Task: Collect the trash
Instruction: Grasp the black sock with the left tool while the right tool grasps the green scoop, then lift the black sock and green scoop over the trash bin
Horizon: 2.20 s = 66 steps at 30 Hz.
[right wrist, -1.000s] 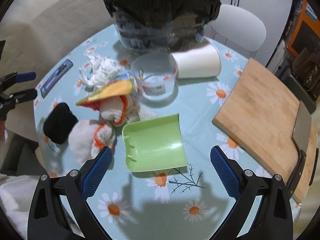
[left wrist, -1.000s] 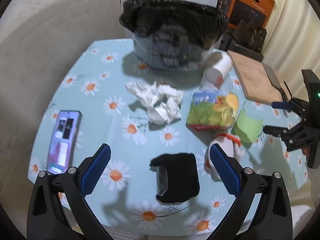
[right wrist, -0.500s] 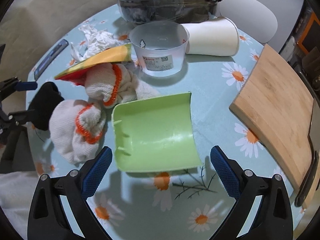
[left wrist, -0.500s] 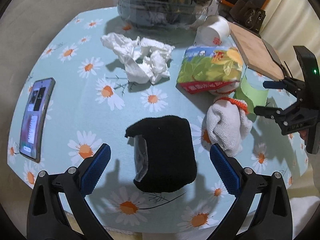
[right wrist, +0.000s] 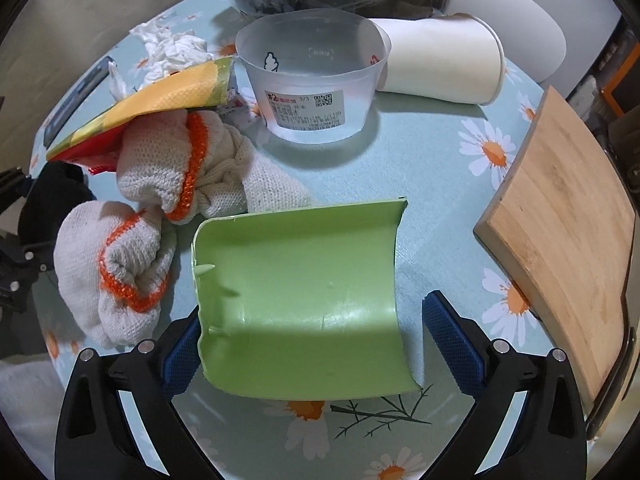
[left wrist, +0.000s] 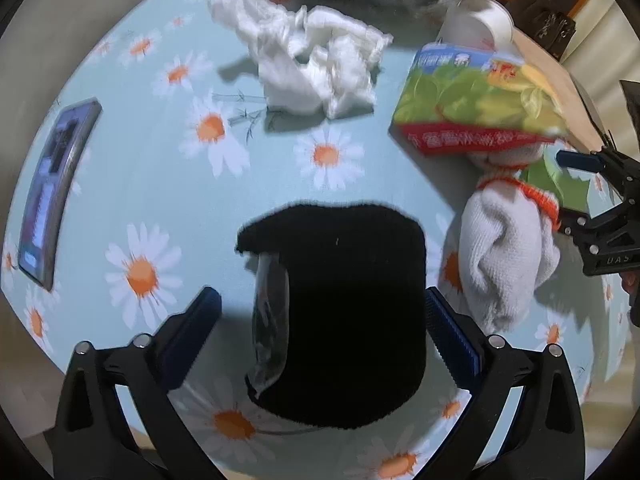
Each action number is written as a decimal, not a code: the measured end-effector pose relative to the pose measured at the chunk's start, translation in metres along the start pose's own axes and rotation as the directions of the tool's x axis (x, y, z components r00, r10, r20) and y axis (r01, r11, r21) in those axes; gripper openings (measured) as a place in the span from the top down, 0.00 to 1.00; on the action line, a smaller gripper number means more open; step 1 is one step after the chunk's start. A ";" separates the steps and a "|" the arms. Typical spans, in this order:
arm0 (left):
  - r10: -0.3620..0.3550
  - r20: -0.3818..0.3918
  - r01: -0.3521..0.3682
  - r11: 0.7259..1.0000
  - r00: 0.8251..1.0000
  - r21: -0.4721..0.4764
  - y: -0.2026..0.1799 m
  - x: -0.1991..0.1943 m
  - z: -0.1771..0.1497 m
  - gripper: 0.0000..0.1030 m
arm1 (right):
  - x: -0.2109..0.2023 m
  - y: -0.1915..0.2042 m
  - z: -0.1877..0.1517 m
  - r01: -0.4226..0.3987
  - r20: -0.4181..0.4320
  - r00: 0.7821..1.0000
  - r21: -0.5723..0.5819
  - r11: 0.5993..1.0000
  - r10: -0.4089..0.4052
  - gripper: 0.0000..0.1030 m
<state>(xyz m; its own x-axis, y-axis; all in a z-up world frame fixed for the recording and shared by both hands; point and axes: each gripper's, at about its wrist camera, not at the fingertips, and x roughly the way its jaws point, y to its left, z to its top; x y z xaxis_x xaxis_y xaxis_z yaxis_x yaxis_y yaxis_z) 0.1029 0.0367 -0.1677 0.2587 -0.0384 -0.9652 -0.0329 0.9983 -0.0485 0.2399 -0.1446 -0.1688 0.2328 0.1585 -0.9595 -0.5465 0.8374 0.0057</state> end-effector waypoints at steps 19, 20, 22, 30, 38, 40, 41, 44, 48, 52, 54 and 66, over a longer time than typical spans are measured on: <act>0.049 -0.074 -0.047 0.999 0.996 0.016 -0.008 0.013 0.015 0.04 | 0.000 0.004 -0.010 0.020 0.012 1.000 0.052 0.998 -0.020 0.07; 0.048 -0.077 -0.047 0.999 0.996 0.015 -0.006 0.014 0.019 0.04 | 0.000 0.004 -0.009 0.019 0.009 1.000 0.048 0.999 -0.020 0.08; 0.048 -0.074 -0.047 0.999 0.996 0.015 -0.005 0.015 0.020 0.04 | 0.000 0.004 -0.006 0.020 -0.003 1.000 0.044 0.999 -0.020 0.08; 0.027 -0.072 -0.024 0.999 0.997 0.042 0.002 0.001 0.020 0.40 | -0.007 -0.003 -0.007 0.012 0.069 0.997 0.139 0.990 -0.022 0.23; 0.016 -0.098 -0.007 0.996 0.995 0.091 0.015 -0.007 0.023 0.41 | -0.028 -0.014 -0.021 -0.116 0.133 0.988 0.273 0.955 0.082 0.23; 0.009 -0.094 0.001 0.994 0.995 0.109 0.019 -0.013 0.027 0.41 | -0.037 -0.015 -0.025 -0.123 0.148 0.986 0.297 0.947 0.081 0.23; 0.000 -0.091 0.010 0.994 0.996 0.110 0.027 -0.017 0.028 0.41 | -0.042 -0.016 -0.026 -0.109 0.150 0.987 0.303 0.947 0.066 0.23; -0.018 -0.057 0.025 0.993 0.998 0.115 0.035 -0.030 0.039 0.41 | -0.054 -0.017 -0.028 -0.070 0.153 0.988 0.298 0.952 0.025 0.23; -0.041 -0.021 0.043 0.992 0.999 0.120 0.047 -0.044 0.055 0.41 | -0.083 -0.019 -0.024 -0.019 0.176 0.984 0.284 0.959 -0.033 0.23; -0.047 0.016 0.045 0.990 0.999 0.137 0.051 -0.060 0.069 0.41 | -0.101 -0.015 -0.013 0.007 0.189 0.980 0.282 0.959 -0.062 0.23; -0.059 0.032 0.054 0.988 0.998 0.146 0.052 -0.069 0.072 0.41 | -0.111 -0.014 -0.008 0.032 0.200 0.976 0.270 0.962 -0.089 0.23; -0.081 0.105 0.062 0.983 0.991 0.172 0.052 -0.112 0.111 0.41 | -0.148 -0.020 0.019 0.081 0.230 0.963 0.259 0.962 -0.143 0.23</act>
<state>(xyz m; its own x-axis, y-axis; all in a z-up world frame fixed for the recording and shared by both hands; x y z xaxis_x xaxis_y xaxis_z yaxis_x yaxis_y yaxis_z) 0.1794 0.0979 -0.0333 0.3606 -0.1140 -0.9257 0.1502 0.9867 -0.0630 0.2314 -0.1747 -0.0220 0.4868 0.1532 -0.8600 -0.2985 0.9544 0.0011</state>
